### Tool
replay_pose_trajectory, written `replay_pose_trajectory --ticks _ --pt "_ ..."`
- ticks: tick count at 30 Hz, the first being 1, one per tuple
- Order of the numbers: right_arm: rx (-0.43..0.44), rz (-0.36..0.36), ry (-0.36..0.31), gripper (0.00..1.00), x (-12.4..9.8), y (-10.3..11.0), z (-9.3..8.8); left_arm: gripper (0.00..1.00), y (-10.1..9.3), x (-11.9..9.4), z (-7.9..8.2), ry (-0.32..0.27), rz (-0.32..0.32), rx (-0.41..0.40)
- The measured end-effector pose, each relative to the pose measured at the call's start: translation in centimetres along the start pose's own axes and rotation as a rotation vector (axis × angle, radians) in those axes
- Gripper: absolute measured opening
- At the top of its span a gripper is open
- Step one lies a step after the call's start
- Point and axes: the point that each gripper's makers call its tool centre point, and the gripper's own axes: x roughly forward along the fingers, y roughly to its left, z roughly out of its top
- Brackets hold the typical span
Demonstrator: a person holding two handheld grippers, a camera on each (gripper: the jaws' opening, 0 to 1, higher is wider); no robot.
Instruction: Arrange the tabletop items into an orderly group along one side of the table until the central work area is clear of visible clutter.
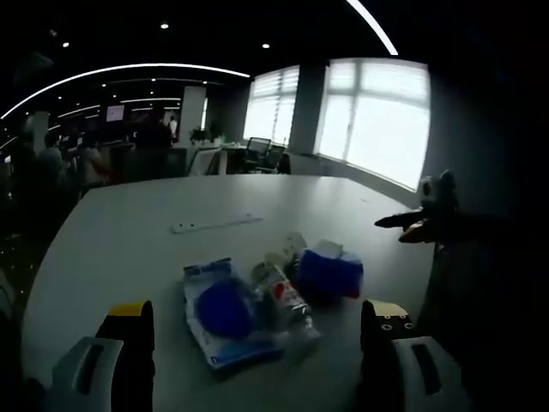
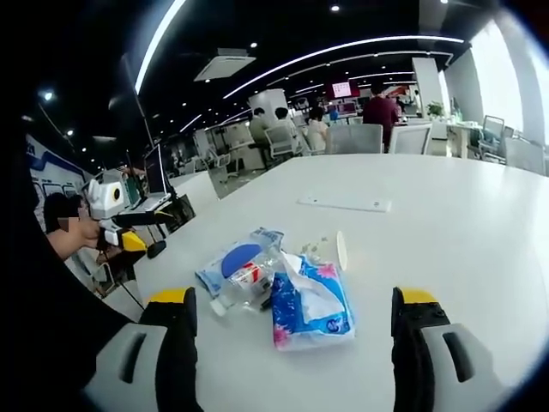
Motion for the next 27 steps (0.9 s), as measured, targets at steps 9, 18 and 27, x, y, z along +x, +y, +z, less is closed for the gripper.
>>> replay_pose_trajectory --ticks 9,18,27 --pt "-0.032 0.019 0.014 0.81 0.4 0.4 0.4 0.99 -0.1 -0.1 -0.1 0.002 -0.006 0.004" --pt "-0.051 0.028 0.025 0.79 1.0 0.6 0.6 0.99 -0.2 -0.2 0.1 0.003 -0.009 0.013" --pt "-0.087 0.058 0.036 0.79 1.3 2.0 1.0 0.99 -0.5 -0.4 0.1 0.009 -0.012 0.024"
